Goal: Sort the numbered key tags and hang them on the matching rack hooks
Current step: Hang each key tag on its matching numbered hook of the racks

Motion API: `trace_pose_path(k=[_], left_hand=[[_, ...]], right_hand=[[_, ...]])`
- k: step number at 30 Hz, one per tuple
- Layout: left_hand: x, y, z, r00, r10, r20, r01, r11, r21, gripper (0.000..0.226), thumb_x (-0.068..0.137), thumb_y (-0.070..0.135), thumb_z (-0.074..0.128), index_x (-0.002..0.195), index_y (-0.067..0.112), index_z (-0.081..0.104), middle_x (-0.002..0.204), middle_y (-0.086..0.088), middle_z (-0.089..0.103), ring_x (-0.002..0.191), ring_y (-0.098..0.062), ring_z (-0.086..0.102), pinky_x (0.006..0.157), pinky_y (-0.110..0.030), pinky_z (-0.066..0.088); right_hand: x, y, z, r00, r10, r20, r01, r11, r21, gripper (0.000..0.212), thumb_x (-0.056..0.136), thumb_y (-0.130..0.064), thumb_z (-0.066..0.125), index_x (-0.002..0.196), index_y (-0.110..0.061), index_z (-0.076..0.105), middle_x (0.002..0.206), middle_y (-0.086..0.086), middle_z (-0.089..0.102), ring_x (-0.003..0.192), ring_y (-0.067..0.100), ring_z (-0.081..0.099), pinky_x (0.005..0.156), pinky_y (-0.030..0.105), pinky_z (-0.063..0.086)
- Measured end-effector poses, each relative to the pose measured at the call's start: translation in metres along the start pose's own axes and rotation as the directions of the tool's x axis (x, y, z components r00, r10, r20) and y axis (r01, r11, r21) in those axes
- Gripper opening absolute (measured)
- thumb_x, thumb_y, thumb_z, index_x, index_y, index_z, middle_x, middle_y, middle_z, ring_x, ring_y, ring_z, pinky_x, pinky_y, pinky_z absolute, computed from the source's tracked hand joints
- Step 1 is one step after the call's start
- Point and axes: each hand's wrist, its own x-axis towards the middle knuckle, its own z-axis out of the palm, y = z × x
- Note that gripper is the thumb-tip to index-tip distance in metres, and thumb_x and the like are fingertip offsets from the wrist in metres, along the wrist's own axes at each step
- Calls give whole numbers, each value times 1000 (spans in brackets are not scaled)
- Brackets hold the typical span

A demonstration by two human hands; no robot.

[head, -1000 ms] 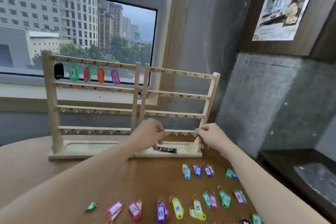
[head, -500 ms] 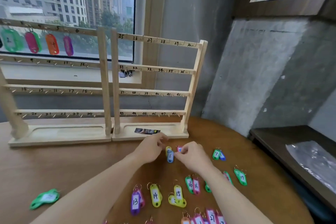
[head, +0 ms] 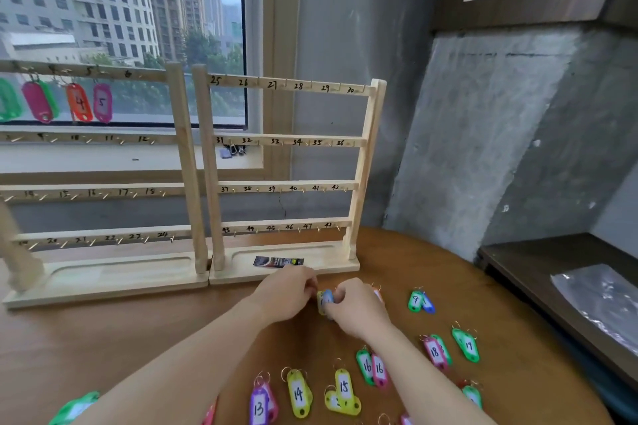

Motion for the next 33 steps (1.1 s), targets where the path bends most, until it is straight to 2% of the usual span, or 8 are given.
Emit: trace_pose_path(k=[4,6,11,14,19,24,27,33], left_hand=[[-13,1,-11,999,17,-33,-17,1000,-16,10,96,22,48,94,27,57,94,5,66,84,-18,59,77,-35,52],[-21,3,-22,998,-7,-60,5,999,-42,11,95,24,46,88,29,53,88,7,64,82,-19,60,75,-35,53],[-42,9,-65,994,-23,-106,15,996,-83,17,98,24,44,83,31,49,80,10,63,72,-16,58,71,-38,52],[-60,12,-93,990,-19,-139,7,996,-91,15,104,24,43,92,27,51,87,5,66,70,-14,59,62,-28,49],[-88,10,-140,977,-61,-205,29,987,-155,13,106,25,44,96,25,53,93,6,68,85,-20,66,81,-41,57],[-117,9,-185,949,-78,-306,12,977,-213,14,104,19,49,94,20,58,92,2,68,81,-19,65,70,-30,53],[-132,4,-207,928,-100,-359,8,969,-249,14,103,20,53,91,23,58,90,3,67,81,-17,65,69,-28,51],[-157,-2,-243,875,-105,-473,-2,976,-220,21,103,17,53,83,25,57,87,4,66,80,-13,61,65,-21,41]], right_hand=[[-3,0,-11,998,-41,53,32,987,156,18,96,-27,62,84,-15,64,81,6,73,60,16,65,59,29,50],[-8,-4,-20,995,-82,61,66,973,220,14,99,-23,59,87,-17,62,78,3,75,50,10,63,60,27,51],[-32,-30,-49,994,-101,46,76,925,373,14,98,-10,49,103,-7,62,82,5,75,48,13,62,55,23,51],[-46,-49,-61,996,-89,26,69,903,423,20,103,-12,44,110,-8,61,78,4,72,47,14,62,53,20,48],[-69,-84,-76,994,-107,-6,96,859,503,30,110,-20,31,103,-11,59,66,5,55,50,14,53,49,20,45],[-86,-118,-88,984,-175,-21,157,817,555,36,112,-27,26,99,-8,54,60,3,44,44,9,43,46,24,38],[-98,-139,-95,981,-196,-11,160,767,621,35,112,-26,26,98,-8,52,65,3,41,50,10,37,45,23,33],[-113,-176,-101,960,-255,-113,276,802,530,32,111,-29,27,98,-11,50,75,4,44,61,12,41,51,25,36]])
